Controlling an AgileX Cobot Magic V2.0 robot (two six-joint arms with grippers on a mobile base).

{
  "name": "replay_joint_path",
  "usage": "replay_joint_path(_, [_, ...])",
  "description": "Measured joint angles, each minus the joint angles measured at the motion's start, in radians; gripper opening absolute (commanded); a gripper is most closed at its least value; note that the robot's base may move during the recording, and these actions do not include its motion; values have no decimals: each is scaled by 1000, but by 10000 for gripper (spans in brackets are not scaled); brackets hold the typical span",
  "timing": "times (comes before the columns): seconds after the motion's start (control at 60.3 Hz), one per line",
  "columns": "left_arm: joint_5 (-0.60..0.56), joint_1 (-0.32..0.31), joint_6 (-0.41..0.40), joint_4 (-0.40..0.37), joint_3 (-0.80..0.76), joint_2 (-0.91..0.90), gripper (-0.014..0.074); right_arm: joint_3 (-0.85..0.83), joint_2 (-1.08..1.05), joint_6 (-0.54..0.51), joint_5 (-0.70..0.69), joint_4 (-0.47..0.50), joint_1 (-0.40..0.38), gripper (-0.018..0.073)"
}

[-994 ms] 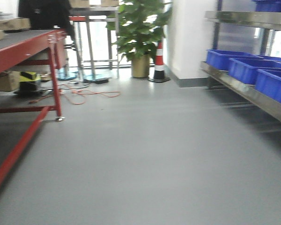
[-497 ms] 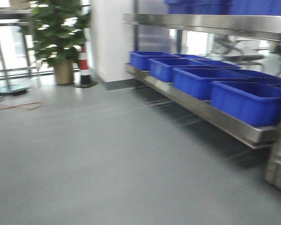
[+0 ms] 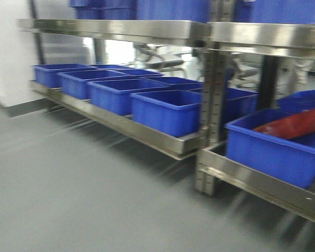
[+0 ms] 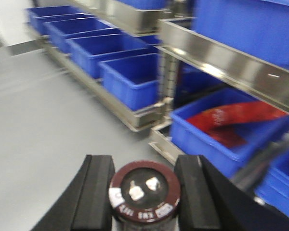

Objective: Place cylindrical capacitor in blue bin on shelf
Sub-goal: 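Turn and drive the base up to the steel shelf of blue bins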

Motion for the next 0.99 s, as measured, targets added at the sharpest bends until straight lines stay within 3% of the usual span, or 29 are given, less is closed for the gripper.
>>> replay_joint_path(0.994, [0, 0, 0, 0, 0, 0, -111, 0, 0, 0, 0, 0, 0, -63])
